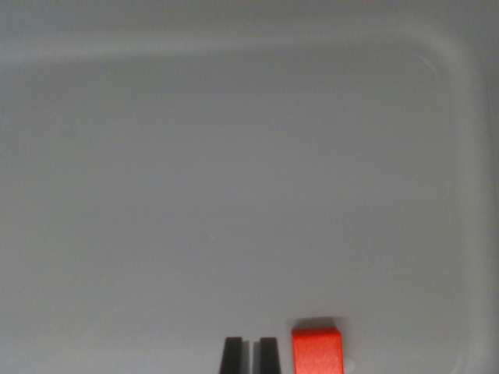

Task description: Reach red block

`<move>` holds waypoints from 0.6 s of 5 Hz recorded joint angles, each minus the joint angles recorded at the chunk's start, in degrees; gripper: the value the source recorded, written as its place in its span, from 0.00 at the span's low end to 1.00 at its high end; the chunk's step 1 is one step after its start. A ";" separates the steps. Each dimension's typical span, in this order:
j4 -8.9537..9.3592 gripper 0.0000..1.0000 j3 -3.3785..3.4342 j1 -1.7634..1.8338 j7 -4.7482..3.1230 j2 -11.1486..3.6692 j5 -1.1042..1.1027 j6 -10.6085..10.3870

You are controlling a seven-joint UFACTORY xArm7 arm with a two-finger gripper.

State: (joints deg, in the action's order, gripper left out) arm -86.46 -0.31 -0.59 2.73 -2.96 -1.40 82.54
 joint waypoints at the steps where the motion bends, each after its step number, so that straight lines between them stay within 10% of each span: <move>1: 1.63 0.00 -0.15 -0.15 0.10 -0.04 -0.11 -1.65; 3: 3.54 0.00 -0.32 -0.32 0.21 -0.08 -0.24 -3.59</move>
State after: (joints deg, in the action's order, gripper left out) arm -82.92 -0.63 -0.91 2.94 -3.04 -1.64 78.95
